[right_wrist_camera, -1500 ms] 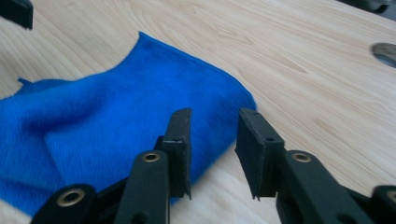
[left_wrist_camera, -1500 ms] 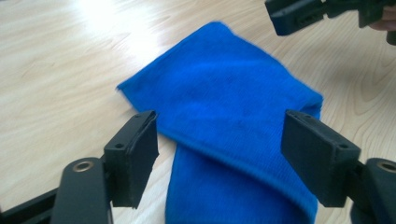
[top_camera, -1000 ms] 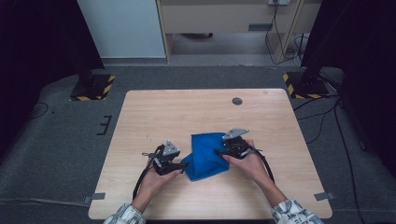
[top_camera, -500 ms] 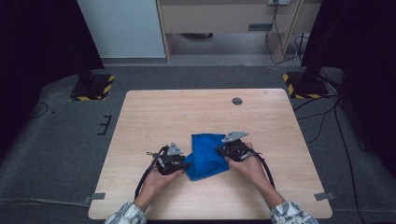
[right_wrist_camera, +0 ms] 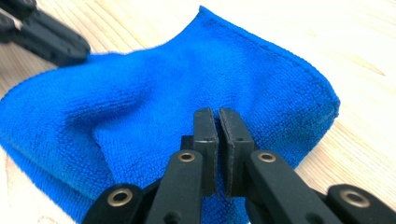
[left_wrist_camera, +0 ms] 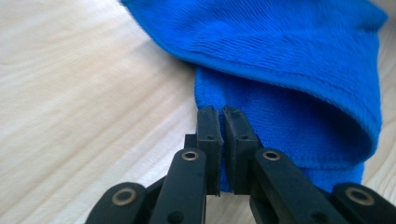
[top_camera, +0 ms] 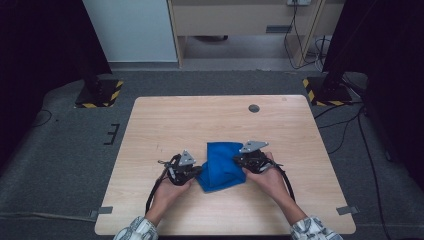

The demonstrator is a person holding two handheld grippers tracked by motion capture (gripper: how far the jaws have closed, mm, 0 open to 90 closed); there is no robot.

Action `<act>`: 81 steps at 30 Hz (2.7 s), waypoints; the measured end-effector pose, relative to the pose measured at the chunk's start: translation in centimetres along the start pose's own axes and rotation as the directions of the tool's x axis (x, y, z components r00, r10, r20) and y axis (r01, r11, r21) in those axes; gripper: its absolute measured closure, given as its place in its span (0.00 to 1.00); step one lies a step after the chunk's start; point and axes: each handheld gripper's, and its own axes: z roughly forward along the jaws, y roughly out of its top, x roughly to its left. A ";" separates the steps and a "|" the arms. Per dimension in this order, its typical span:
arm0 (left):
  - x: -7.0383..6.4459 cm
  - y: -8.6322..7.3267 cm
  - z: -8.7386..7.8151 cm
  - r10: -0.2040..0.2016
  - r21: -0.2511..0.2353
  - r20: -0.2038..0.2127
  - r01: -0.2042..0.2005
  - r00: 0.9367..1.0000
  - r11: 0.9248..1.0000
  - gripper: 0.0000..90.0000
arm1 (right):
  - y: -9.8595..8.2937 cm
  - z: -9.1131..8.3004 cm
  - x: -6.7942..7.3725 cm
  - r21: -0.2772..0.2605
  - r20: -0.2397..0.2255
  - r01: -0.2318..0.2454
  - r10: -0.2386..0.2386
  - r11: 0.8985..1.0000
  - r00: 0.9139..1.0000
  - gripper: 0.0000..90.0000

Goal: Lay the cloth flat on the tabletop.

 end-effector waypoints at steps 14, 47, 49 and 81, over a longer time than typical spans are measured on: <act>1.8 -0.3 -1.2 -0.083 -0.003 -0.053 0.083 0.995 0.997 0.97 | -1.3 -1.9 -1.1 0.059 0.048 -0.056 0.053 0.997 0.997 0.97; 1.6 -0.2 -1.3 -0.091 -0.023 -0.033 0.090 0.995 0.996 0.96 | 5.9 4.9 -0.1 0.049 0.009 0.060 -0.061 0.997 0.998 0.44; 1.7 -0.2 -1.3 -0.094 -0.026 -0.034 0.094 0.995 0.995 0.96 | 6.2 5.6 0.0 0.060 0.006 0.073 -0.074 0.996 0.997 0.49; 2.0 -0.4 -1.2 -0.111 0.000 -0.042 0.111 0.993 0.994 0.95 | 3.8 0.0 -2.3 -0.018 0.054 0.051 -0.050 0.999 0.997 0.99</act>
